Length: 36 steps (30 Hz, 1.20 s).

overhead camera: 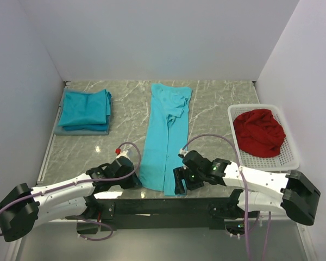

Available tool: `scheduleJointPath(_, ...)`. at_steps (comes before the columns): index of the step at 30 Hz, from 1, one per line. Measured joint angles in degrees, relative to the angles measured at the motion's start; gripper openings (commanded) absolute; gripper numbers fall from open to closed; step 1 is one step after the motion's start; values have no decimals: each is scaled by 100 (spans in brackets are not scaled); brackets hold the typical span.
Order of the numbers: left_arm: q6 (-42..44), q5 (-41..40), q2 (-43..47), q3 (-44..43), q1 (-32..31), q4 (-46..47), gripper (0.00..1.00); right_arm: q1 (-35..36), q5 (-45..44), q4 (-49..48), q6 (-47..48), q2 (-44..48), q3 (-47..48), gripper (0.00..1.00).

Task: Fold and stack the t-shirts
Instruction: Fold the tshirt

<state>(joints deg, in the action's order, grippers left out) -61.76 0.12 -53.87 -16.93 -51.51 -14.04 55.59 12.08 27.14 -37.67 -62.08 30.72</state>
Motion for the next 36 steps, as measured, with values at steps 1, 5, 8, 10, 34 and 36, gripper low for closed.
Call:
scheduleJointPath(1,0,2,2,7,0,20,0,87,-42,13,0,-66,2,75)
scheduleJointPath(5,0,4,44,22,0,63,1,243,-238,101,-48,-350,4,70)
scheduleJointPath(8,-2,20,162,103,0,101,0,260,-251,57,-103,-457,2,60)
scheduleJointPath(10,-11,48,229,188,0,142,1,271,-227,-22,-120,-503,0,52)
scheduleJointPath(34,9,96,573,-57,0,321,0,203,-957,-173,-76,-402,605,0)
scheduleJointPath(36,101,-105,538,-295,-2,341,0,33,-1095,-247,-11,-385,769,0)
